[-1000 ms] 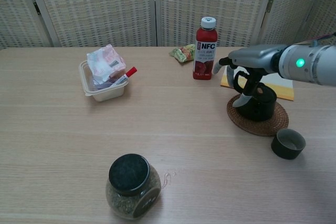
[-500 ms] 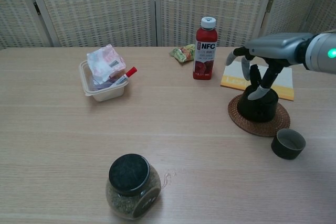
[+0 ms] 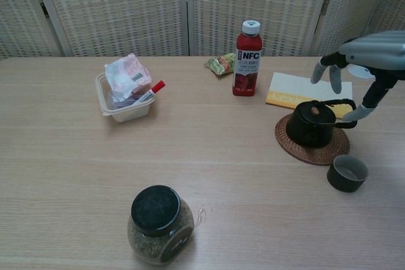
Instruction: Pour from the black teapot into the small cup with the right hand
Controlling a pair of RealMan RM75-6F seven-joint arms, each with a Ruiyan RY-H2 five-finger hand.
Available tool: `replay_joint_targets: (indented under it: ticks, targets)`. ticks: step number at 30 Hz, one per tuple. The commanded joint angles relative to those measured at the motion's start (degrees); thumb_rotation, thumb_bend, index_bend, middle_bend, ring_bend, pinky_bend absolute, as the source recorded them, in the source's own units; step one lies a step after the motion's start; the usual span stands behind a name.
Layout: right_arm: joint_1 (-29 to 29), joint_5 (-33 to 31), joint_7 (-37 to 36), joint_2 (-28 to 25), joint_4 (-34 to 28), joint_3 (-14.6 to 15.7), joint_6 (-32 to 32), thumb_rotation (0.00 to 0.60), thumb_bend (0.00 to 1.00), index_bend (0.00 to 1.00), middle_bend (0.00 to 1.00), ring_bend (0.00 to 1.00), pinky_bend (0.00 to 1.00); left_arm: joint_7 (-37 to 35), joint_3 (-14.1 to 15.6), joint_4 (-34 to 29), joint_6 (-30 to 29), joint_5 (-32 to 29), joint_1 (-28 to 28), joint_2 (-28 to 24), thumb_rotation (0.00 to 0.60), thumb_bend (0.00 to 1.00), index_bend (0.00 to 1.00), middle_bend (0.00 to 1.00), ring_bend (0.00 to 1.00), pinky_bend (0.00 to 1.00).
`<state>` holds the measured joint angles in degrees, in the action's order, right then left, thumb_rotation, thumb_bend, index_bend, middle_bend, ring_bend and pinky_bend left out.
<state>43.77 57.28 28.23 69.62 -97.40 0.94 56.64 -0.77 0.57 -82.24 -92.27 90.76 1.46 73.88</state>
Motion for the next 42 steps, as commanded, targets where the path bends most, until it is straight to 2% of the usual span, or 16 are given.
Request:
replay_joint_targets:
  ticks: [1,6,10,22,32,42]
  targets:
    - [-1.2,2.0,-0.9,-0.8,0.0,0.4,0.8,0.514,0.0,0.31,0.37,0.21,0.0,0.0,0.1,0.0,0.0,0.1,0.0,0.0,0.6,0.01,0.0,0.0,0.0,0.0]
    - [-2.5,5.3,-1.4,-1.2,1.6,1.3,0.7,0.521,0.0,0.37,0.37,0.21,0.0,-0.2,0.2,0.0,-0.4,0.3,0.2,0.0,0.6,0.01,0.0,0.0,0.0,0.0]
    - [-3.6,6.2,-1.2,-1.2,3.5,1.5,1.2,0.521,0.0,0.38,0.37,0.21,0.0,-0.3,0.3,0.0,-0.5,0.2,0.4,0.0,0.6,0.01,0.0,0.0,0.0,0.0]
    - [-2.5,-1.7,1.2,1.1,11.6,-1.8,-3.8,0.519,0.0,0.38,0.34,0.21,0.0,0.7,0.4,-0.6,-0.2,0.6,0.2,0.2,0.6,0.01,0.0,0.0,0.0,0.0]
    - [-1.0,-4.1,3.4,6.1,19.2,-1.8,-8.5,0.52,0.0,0.38,0.34,0.21,0.0,1.1,0.4,-0.9,0.0,0.1,0.4,0.0,0.6,0.01,0.0,0.0,0.0,0.0]
    - [-1.3,-3.1,2.7,7.5,20.3,-1.1,-10.1,0.519,0.0,0.38,0.34,0.21,0.0,1.1,0.4,-0.8,0.1,0.1,0.4,0.1,0.6,0.01,0.0,0.0,0.0,0.0]
